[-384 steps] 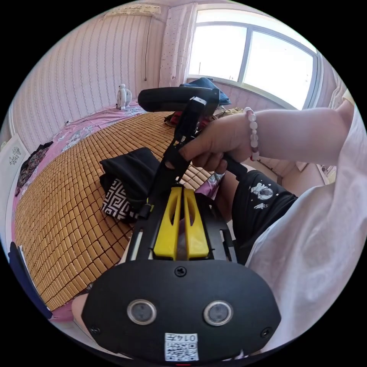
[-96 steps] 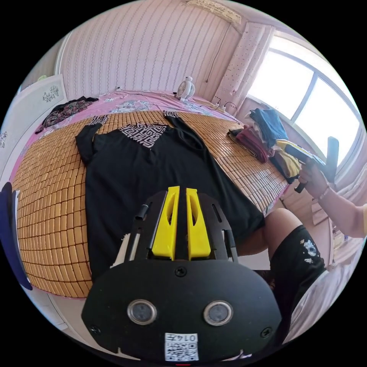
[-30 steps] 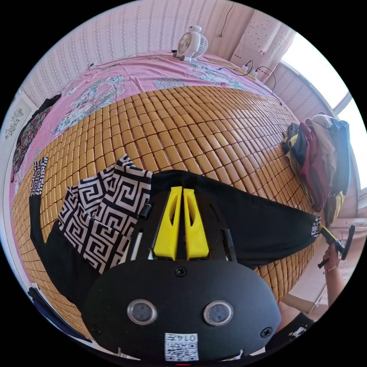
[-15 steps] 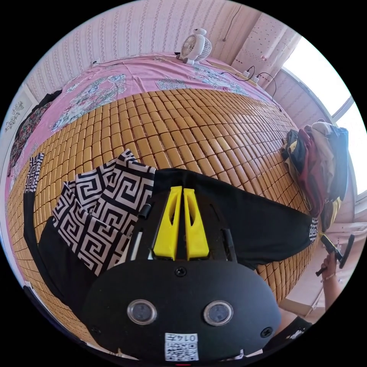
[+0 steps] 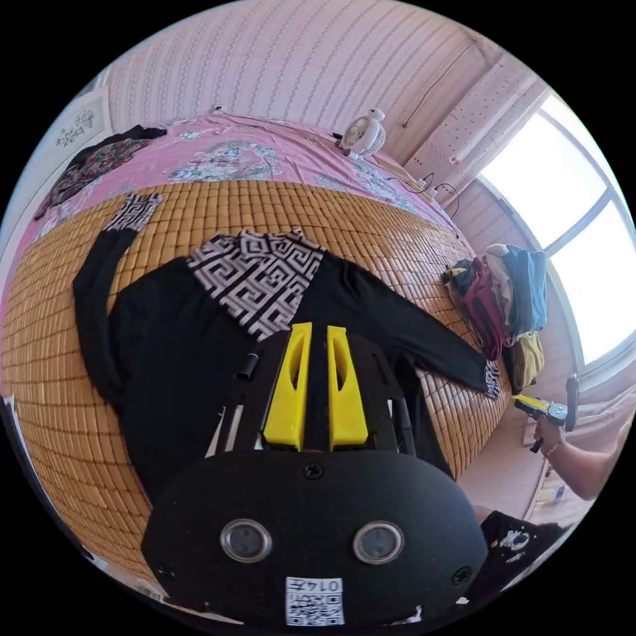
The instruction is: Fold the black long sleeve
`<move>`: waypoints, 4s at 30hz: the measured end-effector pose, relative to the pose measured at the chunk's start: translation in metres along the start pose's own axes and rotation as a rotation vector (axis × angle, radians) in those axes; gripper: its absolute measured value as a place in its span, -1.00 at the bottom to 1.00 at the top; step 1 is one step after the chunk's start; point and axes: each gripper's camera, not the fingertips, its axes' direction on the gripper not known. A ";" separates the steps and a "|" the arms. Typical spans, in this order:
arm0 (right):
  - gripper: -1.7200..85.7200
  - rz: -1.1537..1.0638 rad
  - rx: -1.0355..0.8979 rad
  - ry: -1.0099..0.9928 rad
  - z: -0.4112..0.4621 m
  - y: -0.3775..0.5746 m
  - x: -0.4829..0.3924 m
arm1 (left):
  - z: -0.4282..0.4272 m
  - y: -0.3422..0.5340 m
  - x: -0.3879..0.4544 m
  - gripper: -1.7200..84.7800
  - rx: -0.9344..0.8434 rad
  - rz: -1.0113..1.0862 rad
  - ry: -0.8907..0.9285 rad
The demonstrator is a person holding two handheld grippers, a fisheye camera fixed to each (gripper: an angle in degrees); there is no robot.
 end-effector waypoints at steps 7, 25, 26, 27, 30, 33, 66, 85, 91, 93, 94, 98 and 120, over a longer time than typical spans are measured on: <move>-0.87 -0.462 0.237 -0.314 -0.037 -0.137 -0.199 | -0.058 0.157 -0.072 -0.81 -0.115 -0.227 -0.201; -0.85 -0.949 0.191 -0.262 -0.029 -0.318 -0.757 | -0.088 0.305 -0.153 -0.94 -0.033 -0.267 -0.094; -0.90 -0.971 0.234 -0.235 -0.030 -0.316 -0.764 | -0.090 0.311 -0.159 -0.95 -0.036 -0.269 -0.075; -0.92 -1.008 0.230 -0.209 -0.028 -0.315 -0.771 | -0.093 0.317 -0.164 -0.95 -0.032 -0.268 -0.062; -0.95 -1.062 0.169 -0.291 -0.038 -0.319 -0.774 | -0.099 0.334 -0.170 -0.95 -0.021 -0.274 -0.055; -0.96 -1.109 0.226 -0.573 -0.092 -0.303 -0.752 | -0.107 0.349 -0.172 -0.93 -0.035 -0.268 -0.031; -0.84 -1.140 -0.088 -0.782 -0.022 -0.167 -0.672 | -0.217 0.478 -0.284 -0.88 0.008 -0.648 -0.270; -0.78 -1.392 0.031 -0.694 -0.034 -0.116 -0.711 | -0.251 0.553 -0.370 -0.74 0.105 -1.006 -0.322; -0.78 -1.323 -0.006 -0.747 -0.028 -0.113 -0.704 | -0.236 0.532 -0.365 -0.95 0.094 -0.931 -0.391; -0.78 -1.267 0.000 -0.755 -0.027 -0.119 -0.686 | -0.250 0.519 -0.358 -0.97 0.213 -0.919 -0.370; -0.78 -1.246 0.006 -0.759 -0.027 -0.121 -0.679 | -0.256 0.514 -0.354 -0.98 0.269 -0.898 -0.358; -0.79 -1.050 0.009 -0.774 -0.022 -0.144 -0.618 | -0.284 0.438 -0.305 -0.98 0.542 -0.580 -0.192; -0.77 0.021 -0.239 -0.834 0.052 -0.090 -0.205 | -0.016 0.245 0.039 -0.96 -0.218 0.284 0.560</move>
